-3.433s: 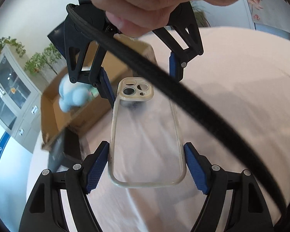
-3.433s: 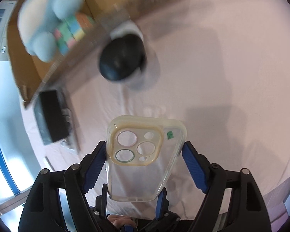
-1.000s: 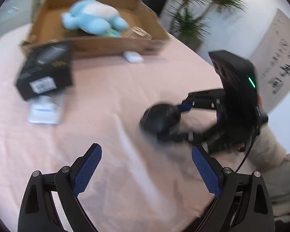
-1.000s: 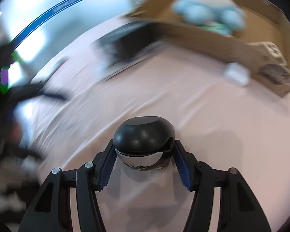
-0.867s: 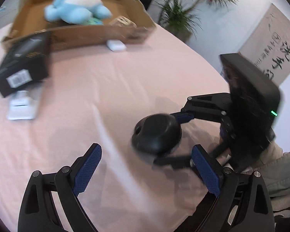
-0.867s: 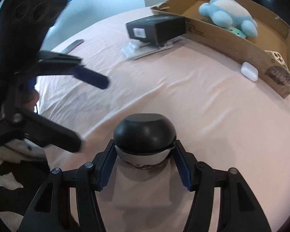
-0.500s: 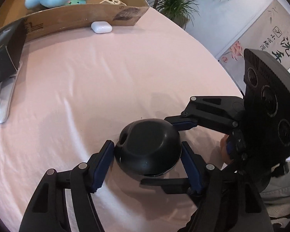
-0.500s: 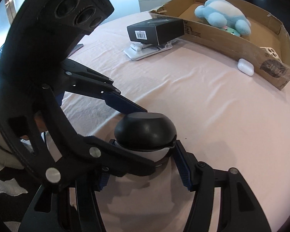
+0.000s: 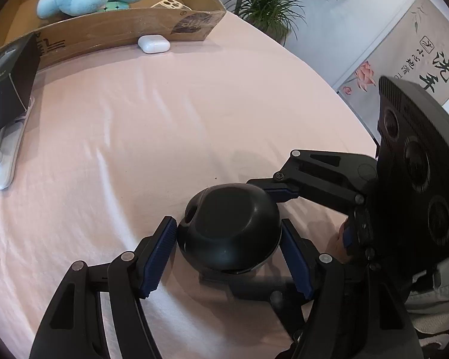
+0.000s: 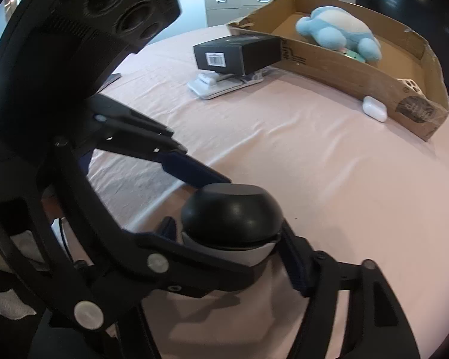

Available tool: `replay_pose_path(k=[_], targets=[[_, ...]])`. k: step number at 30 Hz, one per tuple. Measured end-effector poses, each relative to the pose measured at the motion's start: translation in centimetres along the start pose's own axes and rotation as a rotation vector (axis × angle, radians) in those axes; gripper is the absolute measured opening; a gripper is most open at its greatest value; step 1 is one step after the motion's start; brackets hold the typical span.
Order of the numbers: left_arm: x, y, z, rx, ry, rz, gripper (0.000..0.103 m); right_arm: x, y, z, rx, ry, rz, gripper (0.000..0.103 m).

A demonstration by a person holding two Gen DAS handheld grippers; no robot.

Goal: Organize objects
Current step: 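Lift the speaker with the right gripper and carry it over the box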

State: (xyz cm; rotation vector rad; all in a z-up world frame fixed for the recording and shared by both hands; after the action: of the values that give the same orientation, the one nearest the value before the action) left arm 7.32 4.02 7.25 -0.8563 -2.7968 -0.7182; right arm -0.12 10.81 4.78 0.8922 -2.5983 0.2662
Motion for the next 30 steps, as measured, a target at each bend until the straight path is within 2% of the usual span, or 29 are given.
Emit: replay_pose_path(k=[4,18,30], targets=[[-0.2,-0.2,-0.3,-0.019,-0.002,-0.014,0.068,0.1,0.6,-0.2,0.034,-0.003,0.032,0.055],[0.7,0.1,0.2,-0.035,0.000,-0.013,0.068,-0.2,0.5,-0.5,0.025,-0.013,0.053,0.055],[1.7,0.6,-2.2,-0.026,0.050,0.025,0.068,1.1,0.4,-2.7,-0.014,0.021,0.040,0.055]])
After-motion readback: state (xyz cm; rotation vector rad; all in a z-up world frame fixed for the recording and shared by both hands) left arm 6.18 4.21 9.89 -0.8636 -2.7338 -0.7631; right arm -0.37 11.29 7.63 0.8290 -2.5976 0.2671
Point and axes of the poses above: each gripper's, at about its wrist camera, not at the fingertips, and z roughly the way its jaws point, y to its right, x to its top, the point moved 1 cm from there along z, roughly the way its jaws point, and after that the axes turned 14 degrees about -y, right-handed, at the moved point
